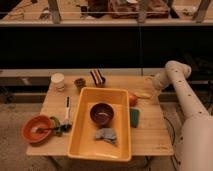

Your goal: Place banana in table surface

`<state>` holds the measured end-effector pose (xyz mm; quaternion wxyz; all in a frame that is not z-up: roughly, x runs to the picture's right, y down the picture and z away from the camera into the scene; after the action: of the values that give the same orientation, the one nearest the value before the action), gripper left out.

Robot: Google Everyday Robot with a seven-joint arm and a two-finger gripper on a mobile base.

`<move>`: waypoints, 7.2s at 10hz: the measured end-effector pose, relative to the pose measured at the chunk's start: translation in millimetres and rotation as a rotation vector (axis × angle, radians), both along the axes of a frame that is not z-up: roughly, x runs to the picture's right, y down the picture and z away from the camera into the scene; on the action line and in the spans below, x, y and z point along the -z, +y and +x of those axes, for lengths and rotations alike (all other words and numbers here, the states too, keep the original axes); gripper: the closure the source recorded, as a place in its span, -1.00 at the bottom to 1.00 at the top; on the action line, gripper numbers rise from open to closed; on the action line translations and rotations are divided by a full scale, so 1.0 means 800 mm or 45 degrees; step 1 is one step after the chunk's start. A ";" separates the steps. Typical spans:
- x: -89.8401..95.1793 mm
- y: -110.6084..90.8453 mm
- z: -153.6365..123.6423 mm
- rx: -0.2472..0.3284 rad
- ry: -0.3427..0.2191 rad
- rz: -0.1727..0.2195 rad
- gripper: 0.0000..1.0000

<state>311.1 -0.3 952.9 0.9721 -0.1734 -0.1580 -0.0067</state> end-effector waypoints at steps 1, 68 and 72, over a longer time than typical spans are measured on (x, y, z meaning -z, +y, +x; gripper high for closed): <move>-0.003 0.000 -0.001 -0.012 -0.007 -0.001 -0.60; 0.125 -0.101 -0.039 0.142 0.043 -0.100 0.38; 0.107 -0.090 -0.031 0.136 0.061 -0.119 0.38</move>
<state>286.1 -72.7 866.9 0.9646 -0.2270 -0.1255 -0.0472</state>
